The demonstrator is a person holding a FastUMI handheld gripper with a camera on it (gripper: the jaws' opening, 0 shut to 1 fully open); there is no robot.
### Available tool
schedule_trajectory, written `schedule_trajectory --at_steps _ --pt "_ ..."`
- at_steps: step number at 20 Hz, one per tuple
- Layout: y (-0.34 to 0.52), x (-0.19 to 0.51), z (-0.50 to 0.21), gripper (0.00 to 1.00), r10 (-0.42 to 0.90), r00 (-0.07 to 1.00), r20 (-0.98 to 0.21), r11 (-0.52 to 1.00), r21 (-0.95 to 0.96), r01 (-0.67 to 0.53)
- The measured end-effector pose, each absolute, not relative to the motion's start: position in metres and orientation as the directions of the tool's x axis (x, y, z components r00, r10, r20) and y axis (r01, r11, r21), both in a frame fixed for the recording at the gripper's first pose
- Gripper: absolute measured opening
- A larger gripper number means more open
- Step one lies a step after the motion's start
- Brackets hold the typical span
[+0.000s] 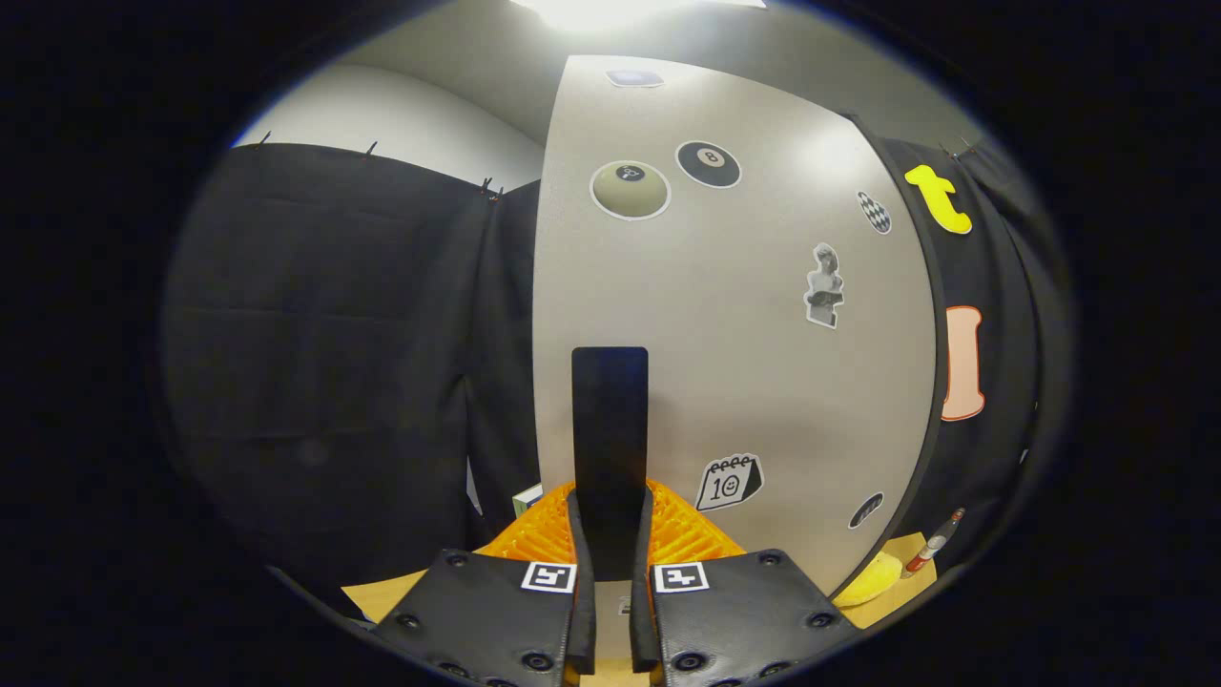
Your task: Open the shoe cabinet door, grab the shoes and put them into the shoe cabinet, then close the shoe cabinet door.
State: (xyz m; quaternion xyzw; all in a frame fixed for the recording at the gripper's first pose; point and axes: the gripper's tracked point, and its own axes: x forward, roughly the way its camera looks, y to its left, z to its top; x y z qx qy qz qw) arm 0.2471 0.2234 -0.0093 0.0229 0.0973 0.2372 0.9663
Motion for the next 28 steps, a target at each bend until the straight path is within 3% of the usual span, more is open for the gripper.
schedule_trajectory --at_steps 13,28 --pt "0.197 0.230 -0.006 0.16 0.461 0.867 -0.190 0.887 0.109 -0.448" --pt "0.156 0.216 -0.004 0.15 0.367 0.909 -0.199 0.930 0.075 -0.359"
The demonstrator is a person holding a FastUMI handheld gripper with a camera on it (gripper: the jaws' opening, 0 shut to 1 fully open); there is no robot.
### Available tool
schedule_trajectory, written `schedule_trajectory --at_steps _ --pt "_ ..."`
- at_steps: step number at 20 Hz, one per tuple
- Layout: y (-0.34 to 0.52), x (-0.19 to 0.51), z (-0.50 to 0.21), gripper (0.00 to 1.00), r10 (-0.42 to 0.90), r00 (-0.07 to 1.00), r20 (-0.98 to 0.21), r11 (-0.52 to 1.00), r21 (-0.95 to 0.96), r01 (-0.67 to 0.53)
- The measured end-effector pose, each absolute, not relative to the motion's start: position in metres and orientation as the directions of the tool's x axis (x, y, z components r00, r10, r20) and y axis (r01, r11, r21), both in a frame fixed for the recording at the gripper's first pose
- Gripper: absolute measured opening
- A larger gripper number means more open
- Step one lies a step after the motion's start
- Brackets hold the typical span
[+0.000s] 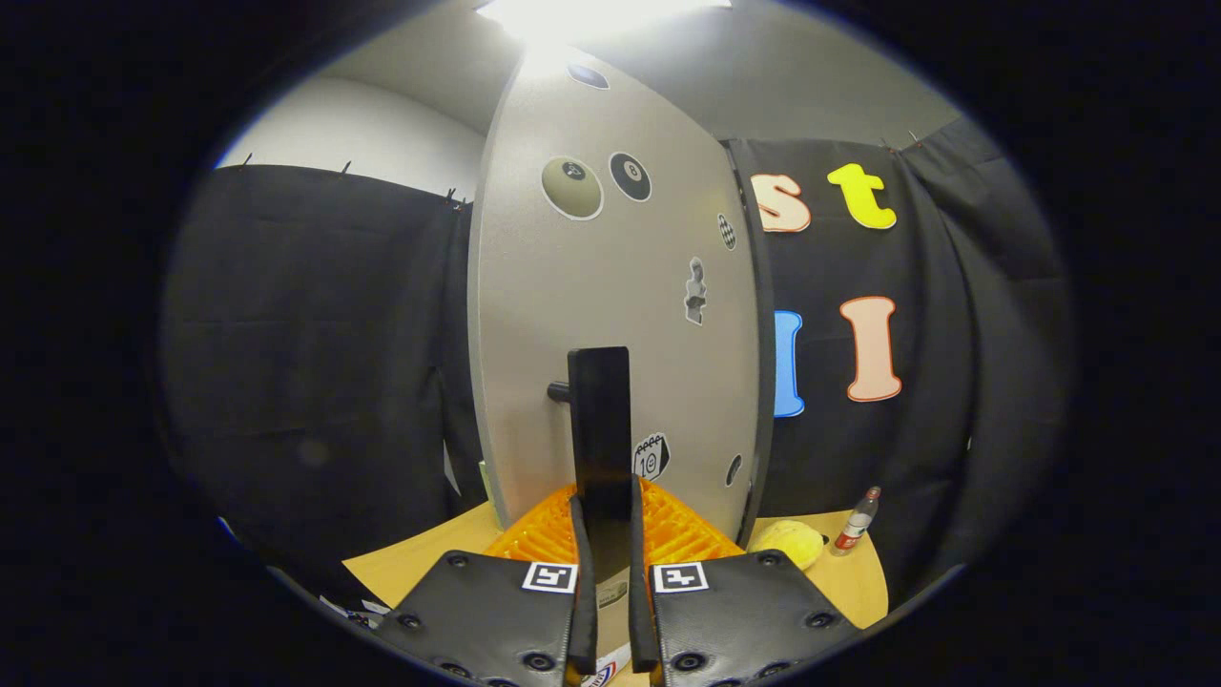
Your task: Open the shoe cabinet door, grab the shoes and put them into the shoe cabinet, then close the shoe cabinet door.
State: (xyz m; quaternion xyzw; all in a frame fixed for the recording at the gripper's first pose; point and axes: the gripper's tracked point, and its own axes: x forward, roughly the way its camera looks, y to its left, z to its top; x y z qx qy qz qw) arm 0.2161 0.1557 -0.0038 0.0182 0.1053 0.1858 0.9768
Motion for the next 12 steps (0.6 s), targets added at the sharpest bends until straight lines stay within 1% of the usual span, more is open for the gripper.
schedule_trajectory --at_steps 5,11,12 --pt "0.115 0.210 0.002 0.15 0.304 0.934 -0.190 0.952 0.036 -0.303" --pt "0.055 0.217 -0.002 0.14 0.179 0.967 -0.182 0.983 -0.012 -0.185" --pt "0.042 0.219 -0.004 0.13 0.147 0.973 -0.179 0.988 -0.028 -0.155"
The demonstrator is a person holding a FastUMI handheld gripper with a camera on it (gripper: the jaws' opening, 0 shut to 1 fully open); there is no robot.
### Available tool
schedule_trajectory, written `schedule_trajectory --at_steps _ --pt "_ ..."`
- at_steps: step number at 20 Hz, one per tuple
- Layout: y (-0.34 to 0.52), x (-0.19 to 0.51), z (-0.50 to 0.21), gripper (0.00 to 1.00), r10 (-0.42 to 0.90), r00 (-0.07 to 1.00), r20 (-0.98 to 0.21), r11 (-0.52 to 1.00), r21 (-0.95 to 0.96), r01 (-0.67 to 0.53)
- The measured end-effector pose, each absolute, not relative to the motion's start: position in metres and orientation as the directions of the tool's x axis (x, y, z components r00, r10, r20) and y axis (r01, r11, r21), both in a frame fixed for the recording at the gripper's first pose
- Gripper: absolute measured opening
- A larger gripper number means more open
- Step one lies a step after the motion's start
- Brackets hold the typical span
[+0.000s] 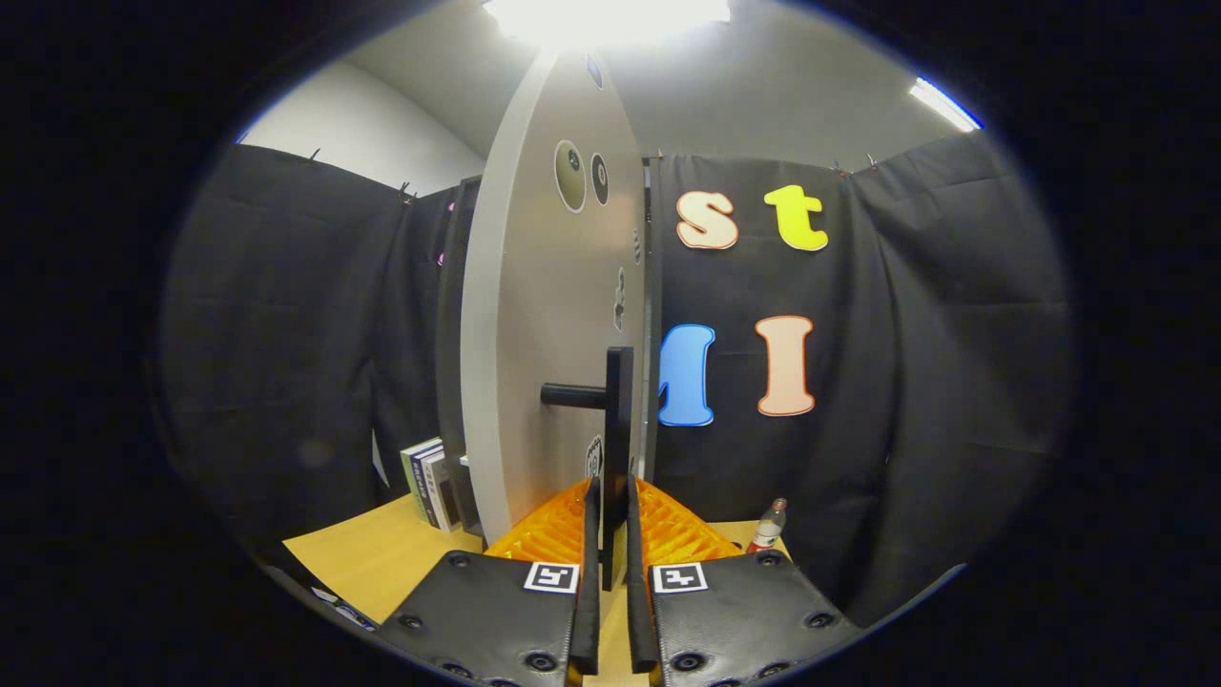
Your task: Open the shoe cabinet door, grab the shoes and put them into the shoe cabinet, then close the shoe cabinet door.
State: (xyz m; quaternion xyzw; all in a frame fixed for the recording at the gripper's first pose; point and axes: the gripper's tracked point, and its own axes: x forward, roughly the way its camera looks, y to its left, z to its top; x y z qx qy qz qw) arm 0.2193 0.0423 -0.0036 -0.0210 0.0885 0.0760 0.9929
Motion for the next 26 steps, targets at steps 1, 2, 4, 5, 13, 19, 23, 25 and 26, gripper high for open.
schedule_trajectory --at_steps 1,2,4,5,13,19,23,25,26 --pt "0.031 0.220 -0.004 0.11 0.118 0.977 -0.175 0.991 -0.037 -0.127" --pt "0.019 0.221 -0.002 0.09 0.089 0.982 -0.166 0.994 -0.044 -0.098" --pt "0.019 0.215 0.000 0.07 0.118 0.981 -0.155 0.993 0.010 -0.118" --pt "0.019 0.210 0.005 0.07 0.123 0.982 -0.143 0.992 0.027 -0.120" --pt "0.056 0.152 0.060 0.65 0.129 0.989 0.070 0.979 -0.169 -0.116" --pt "0.145 0.140 0.007 0.90 0.278 0.961 0.005 0.961 -0.005 -0.278" --pt "0.173 0.157 -0.061 0.94 0.281 0.949 -0.145 0.960 0.055 -0.275" --pt "0.188 0.165 -0.101 0.96 0.285 0.932 -0.224 0.959 0.075 -0.275" --pt "0.193 0.168 -0.119 0.97 0.282 0.924 -0.258 0.959 0.080 -0.271"
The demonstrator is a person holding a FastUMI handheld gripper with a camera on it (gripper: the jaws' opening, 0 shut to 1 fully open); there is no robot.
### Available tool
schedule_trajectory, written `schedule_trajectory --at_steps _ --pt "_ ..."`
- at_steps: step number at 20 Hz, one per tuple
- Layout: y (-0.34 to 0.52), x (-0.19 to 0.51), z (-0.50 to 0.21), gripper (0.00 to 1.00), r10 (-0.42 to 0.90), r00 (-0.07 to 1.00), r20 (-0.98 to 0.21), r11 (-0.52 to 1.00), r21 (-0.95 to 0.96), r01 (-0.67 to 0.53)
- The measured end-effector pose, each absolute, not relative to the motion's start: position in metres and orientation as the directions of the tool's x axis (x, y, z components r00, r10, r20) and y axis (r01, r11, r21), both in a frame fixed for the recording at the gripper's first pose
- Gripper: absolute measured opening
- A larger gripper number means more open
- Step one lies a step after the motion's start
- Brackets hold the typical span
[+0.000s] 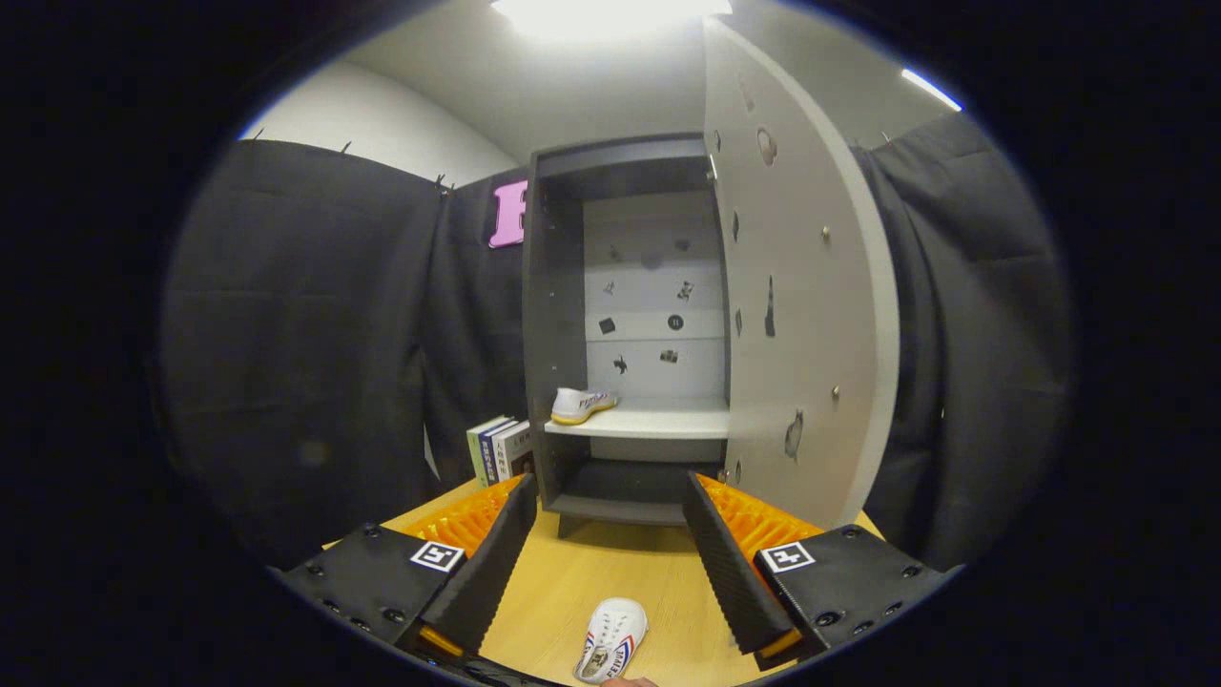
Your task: Open the shoe cabinet door, grab the shoes and put them into the shoe cabinet, then close the shoe cabinet door.
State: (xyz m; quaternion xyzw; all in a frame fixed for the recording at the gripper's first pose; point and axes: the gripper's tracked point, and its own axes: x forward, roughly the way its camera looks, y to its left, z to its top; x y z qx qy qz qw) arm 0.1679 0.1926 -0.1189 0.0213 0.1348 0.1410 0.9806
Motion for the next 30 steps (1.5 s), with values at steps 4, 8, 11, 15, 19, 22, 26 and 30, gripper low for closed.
schedule_trajectory --at_steps 4,8,11,15,19,22,26,30 --pt "0.210 0.176 -0.193 0.97 0.281 0.872 -0.400 0.960 0.107 -0.260" --pt "0.223 0.172 -0.249 0.96 0.283 0.820 -0.498 0.959 0.118 -0.259" --pt "0.233 0.173 -0.292 0.96 0.273 0.781 -0.561 0.959 0.092 -0.269" --pt "0.239 0.168 -0.345 0.96 0.275 0.705 -0.654 0.953 0.092 -0.287" --pt "0.244 0.163 -0.381 0.96 0.277 0.647 -0.711 0.946 0.084 -0.313" --pt "0.249 0.157 -0.407 0.96 0.283 0.591 -0.755 0.942 0.105 -0.317" --pt "0.253 0.140 -0.440 0.96 0.295 0.483 -0.825 0.938 0.153 -0.312" --pt "0.249 0.132 -0.464 0.92 0.274 0.418 -0.866 0.934 0.137 -0.330"
